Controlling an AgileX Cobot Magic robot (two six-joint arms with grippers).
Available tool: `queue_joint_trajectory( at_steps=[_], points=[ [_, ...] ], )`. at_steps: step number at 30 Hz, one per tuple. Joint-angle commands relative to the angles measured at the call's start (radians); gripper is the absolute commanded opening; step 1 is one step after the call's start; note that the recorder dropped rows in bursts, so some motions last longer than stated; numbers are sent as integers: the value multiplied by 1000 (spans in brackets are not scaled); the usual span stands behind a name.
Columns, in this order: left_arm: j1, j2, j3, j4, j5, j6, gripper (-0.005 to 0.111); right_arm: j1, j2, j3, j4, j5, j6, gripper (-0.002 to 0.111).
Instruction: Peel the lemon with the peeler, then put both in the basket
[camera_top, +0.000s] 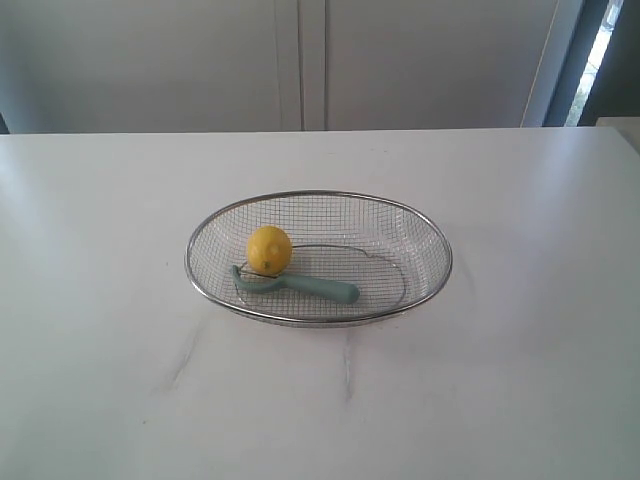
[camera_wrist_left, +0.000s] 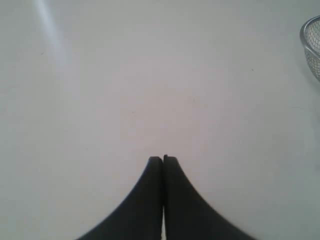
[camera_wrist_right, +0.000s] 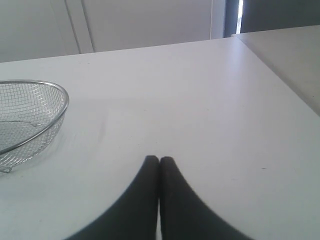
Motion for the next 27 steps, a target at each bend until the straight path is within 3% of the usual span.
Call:
queue_joint_trajectory(
  at_steps=[1,4,15,27],
  points=[
    [62,-5,4,-10,-3,3,0,4,-4,5,-2,-14,5,0],
    [82,-5,4,-10,-3,3,0,4,-4,5,-2,-14,5,0],
    [29,-5,4,-10,-3,74,0,4,-4,5,-2,-14,5,0],
    [26,-5,4,-10,-3,74,0,4,-4,5,-2,-14,5,0]
  ],
)
